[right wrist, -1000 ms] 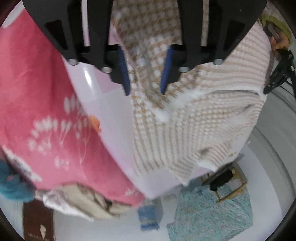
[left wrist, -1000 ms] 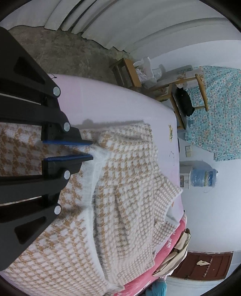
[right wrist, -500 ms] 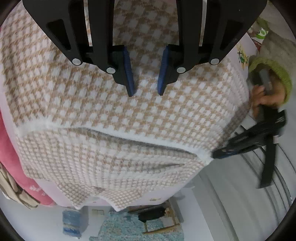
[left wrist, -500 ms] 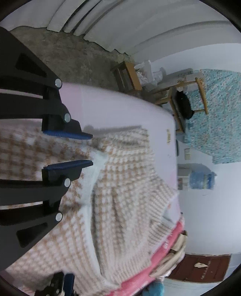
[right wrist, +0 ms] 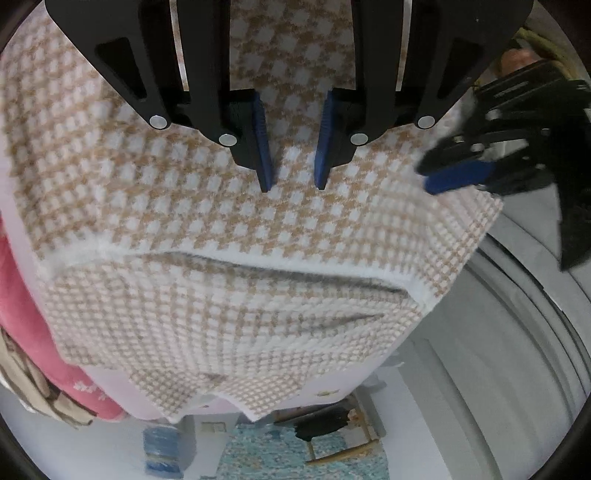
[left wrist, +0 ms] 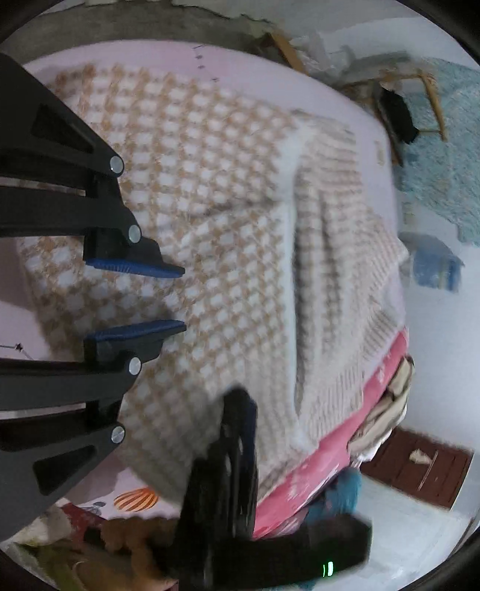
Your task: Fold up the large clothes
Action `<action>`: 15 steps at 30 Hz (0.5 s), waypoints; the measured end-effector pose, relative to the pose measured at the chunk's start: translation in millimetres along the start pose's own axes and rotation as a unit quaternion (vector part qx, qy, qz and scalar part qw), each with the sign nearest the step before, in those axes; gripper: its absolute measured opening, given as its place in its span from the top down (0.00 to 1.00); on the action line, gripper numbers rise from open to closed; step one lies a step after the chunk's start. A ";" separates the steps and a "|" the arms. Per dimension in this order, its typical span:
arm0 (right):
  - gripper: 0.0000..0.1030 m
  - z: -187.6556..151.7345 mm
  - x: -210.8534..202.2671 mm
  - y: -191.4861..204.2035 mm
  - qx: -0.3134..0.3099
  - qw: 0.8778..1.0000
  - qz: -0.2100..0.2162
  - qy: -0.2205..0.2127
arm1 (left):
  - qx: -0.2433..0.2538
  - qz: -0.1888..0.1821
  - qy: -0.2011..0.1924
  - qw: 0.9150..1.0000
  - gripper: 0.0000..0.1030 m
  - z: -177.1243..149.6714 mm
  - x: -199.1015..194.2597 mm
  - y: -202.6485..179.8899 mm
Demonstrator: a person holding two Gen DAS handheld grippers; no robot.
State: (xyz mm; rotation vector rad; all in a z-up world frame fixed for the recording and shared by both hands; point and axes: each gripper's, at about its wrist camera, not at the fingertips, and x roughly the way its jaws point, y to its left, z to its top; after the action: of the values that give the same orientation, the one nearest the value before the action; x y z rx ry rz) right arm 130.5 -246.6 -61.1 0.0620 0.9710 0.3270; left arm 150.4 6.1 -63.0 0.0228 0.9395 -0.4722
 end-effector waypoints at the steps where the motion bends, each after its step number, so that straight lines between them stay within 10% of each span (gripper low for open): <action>1: 0.80 0.7 -8.5 0.1 -0.002 1.000 -0.007 -0.012 | -0.016 -0.005 0.004 1.000 0.78 0.3 2.8 5.3; 15: 0.83 3.0 -26.9 -82.9 0.086 0.991 -0.097 -0.029 | -0.026 -0.004 0.001 1.000 0.78 -4.0 7.2 5.7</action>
State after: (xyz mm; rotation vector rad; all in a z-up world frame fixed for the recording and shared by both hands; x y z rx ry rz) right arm 139.2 -333.1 -54.3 0.1319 0.9368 0.0624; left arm 153.1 9.4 -72.1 -0.0279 0.9546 -0.4555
